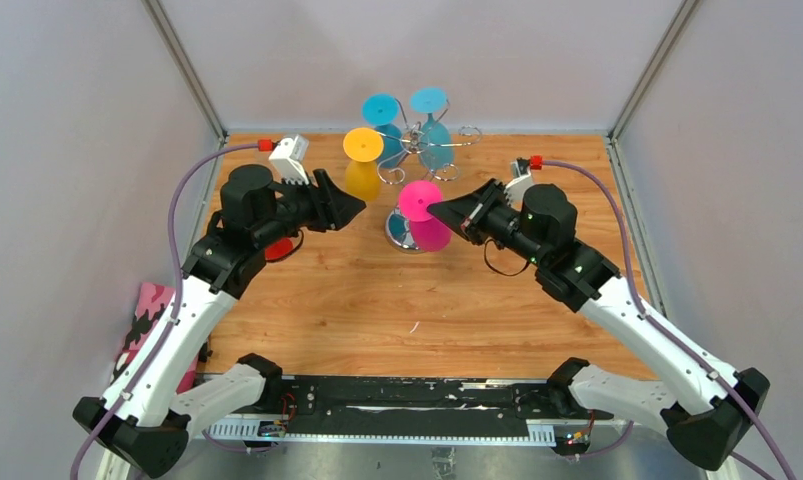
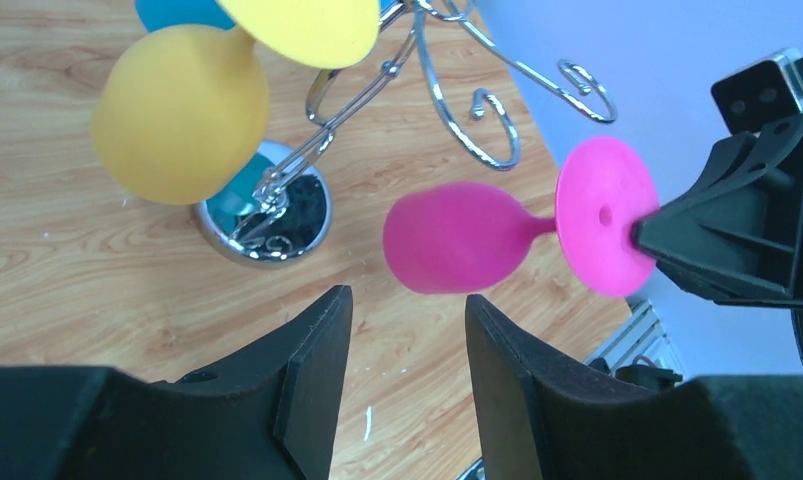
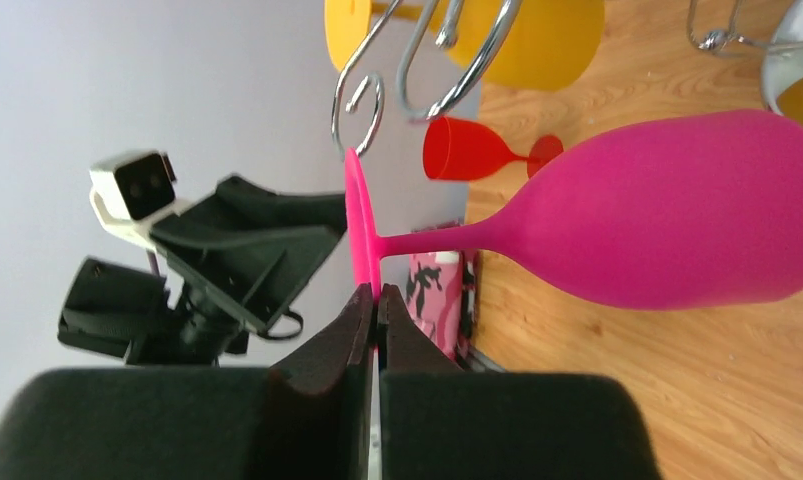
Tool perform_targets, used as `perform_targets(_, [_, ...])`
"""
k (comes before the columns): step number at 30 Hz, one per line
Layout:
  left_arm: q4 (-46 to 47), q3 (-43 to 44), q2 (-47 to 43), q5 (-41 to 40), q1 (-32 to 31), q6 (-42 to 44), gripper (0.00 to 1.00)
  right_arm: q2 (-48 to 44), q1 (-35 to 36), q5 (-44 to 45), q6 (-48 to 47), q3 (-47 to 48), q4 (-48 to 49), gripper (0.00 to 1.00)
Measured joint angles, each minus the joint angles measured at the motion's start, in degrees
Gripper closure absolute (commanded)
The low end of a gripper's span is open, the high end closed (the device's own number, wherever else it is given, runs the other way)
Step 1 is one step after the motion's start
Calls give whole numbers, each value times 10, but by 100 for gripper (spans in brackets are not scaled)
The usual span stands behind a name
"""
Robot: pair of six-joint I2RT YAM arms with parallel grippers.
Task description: Take the wine glass off the wine glass rack
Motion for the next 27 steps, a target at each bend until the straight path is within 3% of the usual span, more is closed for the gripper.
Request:
perform_targets(4, [24,-1,-1,20,0,-11,46,-12,0,-41,-53,44,-65,100])
perform_targets(10, [55,5,-7,26,-34,-28,45,-47,0,-49,-176,208,-179,100])
perform_targets(15, [93,88,42,34,-91,-28,43,-79,0,-28,-268,325,-205,100])
perform_targets(22, [350,151,194,167,-94,-104,42,-62,0,-36,-344,406,-184,100])
perform_targets(27, [598,133,299,254,-92,-222,41,-34,0,-75,-360,407,-157,100])
